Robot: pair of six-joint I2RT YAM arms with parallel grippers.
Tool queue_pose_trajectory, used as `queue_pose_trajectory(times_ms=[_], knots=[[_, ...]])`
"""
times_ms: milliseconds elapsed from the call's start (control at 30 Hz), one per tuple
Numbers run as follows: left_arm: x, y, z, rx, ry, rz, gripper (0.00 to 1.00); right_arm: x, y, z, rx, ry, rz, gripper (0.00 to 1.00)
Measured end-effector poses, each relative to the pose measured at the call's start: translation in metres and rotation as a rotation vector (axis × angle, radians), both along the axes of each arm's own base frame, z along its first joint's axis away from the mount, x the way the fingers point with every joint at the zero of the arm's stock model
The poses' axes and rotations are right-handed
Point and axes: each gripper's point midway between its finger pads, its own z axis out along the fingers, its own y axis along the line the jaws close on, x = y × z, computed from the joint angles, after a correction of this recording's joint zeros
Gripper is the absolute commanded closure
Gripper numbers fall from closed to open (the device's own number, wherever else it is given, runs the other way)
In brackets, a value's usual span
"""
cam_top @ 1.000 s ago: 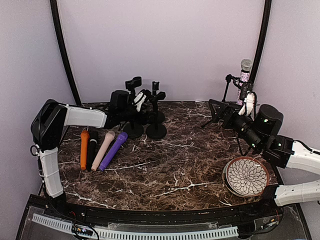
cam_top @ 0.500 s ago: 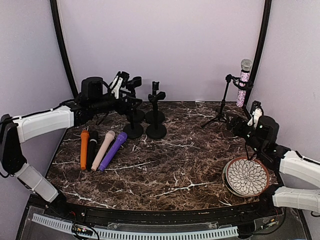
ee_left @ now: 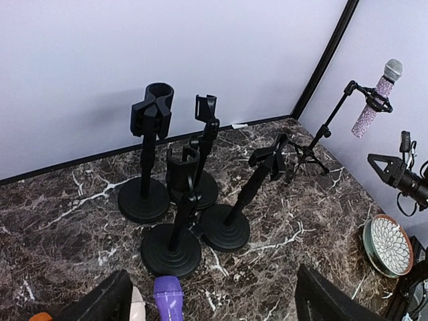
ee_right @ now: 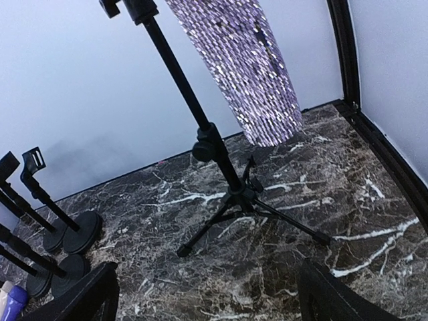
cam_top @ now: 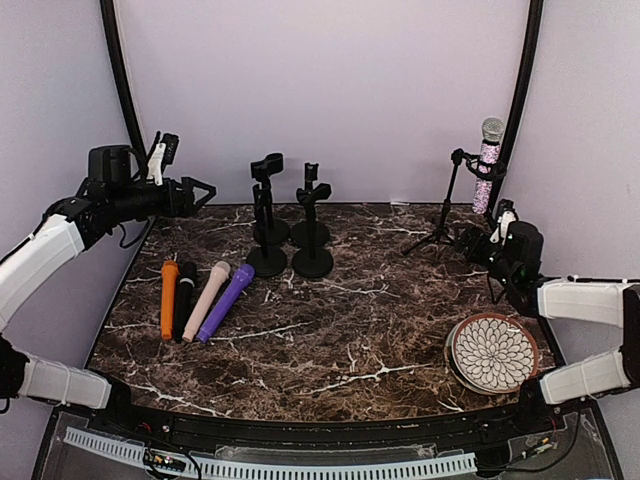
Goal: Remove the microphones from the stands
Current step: Pick up the microphone stand with the microphone from the corner of the board.
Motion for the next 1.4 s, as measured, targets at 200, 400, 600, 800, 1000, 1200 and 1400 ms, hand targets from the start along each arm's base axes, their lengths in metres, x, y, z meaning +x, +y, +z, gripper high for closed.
queue_pose_trajectory(times_ms=[200,400,600,800,1000,1200,1400], knots=[[-0.009,0.012,-0.034,0.069,0.045,-0.005,0.13,0.018,-0.002,0.057,-0.014,-0.1,-0.005,0.05],[-0.013,0.022,-0.073,0.16,0.088,0.014,0.15,0.01,-0.015,0.127,0.012,-0.189,-0.051,0.02],[-0.022,0.033,-0.069,0.204,0.032,0.048,0.15,0.012,-0.002,0.126,0.018,-0.194,0.017,0.08],[-0.028,0.039,-0.051,0.215,-0.047,0.077,0.15,0.027,0.031,0.05,0.03,-0.086,0.081,0.13],[-0.027,0.04,-0.052,0.22,-0.05,0.082,0.15,0.052,0.057,-0.022,-0.022,0.037,0.062,0.17],[-0.027,0.04,-0.051,0.22,-0.052,0.082,0.15,0.093,0.049,-0.034,-0.083,0.019,-0.052,0.17],[-0.027,0.04,-0.051,0.222,-0.053,0.083,0.15,0.123,0.043,-0.032,-0.145,-0.016,-0.138,0.2]])
